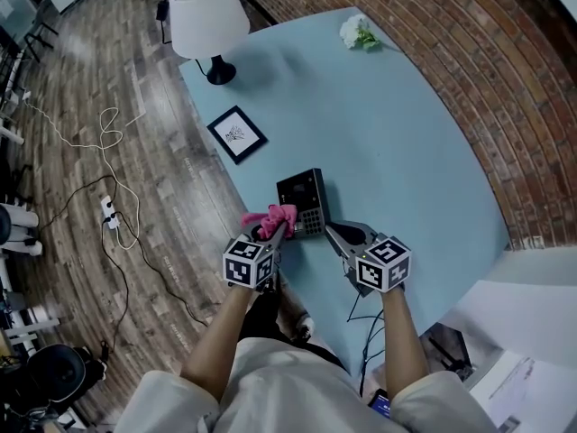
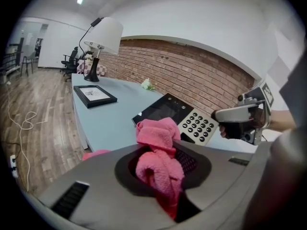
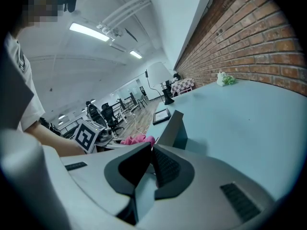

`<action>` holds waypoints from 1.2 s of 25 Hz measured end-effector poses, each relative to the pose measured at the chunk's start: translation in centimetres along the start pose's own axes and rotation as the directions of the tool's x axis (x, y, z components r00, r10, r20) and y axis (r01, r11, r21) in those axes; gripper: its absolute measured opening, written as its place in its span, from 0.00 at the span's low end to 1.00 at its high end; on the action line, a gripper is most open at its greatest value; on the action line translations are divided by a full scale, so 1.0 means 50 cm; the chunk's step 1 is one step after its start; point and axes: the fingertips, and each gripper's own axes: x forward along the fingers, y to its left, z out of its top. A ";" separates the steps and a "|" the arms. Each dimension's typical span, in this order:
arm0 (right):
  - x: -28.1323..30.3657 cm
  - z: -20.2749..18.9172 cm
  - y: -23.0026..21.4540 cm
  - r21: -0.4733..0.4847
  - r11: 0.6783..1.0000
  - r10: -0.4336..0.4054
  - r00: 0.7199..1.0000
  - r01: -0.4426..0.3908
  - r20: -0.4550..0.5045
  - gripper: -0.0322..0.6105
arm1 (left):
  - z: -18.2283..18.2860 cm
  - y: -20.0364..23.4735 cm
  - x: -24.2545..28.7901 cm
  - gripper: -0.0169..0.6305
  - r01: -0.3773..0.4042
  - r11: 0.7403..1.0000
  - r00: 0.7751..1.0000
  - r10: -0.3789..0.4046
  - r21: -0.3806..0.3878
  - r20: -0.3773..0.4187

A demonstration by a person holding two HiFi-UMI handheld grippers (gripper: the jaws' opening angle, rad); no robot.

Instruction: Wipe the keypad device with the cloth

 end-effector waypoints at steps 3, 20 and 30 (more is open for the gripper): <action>0.001 0.000 0.000 -0.001 1.000 -0.001 1.000 0.001 -0.002 0.11 | -0.012 -0.027 -0.011 0.17 0.021 1.000 1.000 -0.021 0.001 -0.005; 0.004 -0.001 0.002 -0.049 0.999 0.009 0.999 -0.012 -0.043 0.11 | 0.096 -0.141 0.012 0.16 0.161 0.974 0.984 -0.170 0.161 0.045; 0.006 -0.002 0.007 -0.119 0.993 0.011 0.998 -0.017 -0.057 0.11 | 0.184 -0.069 0.081 0.17 0.100 0.968 0.993 -0.112 0.232 0.037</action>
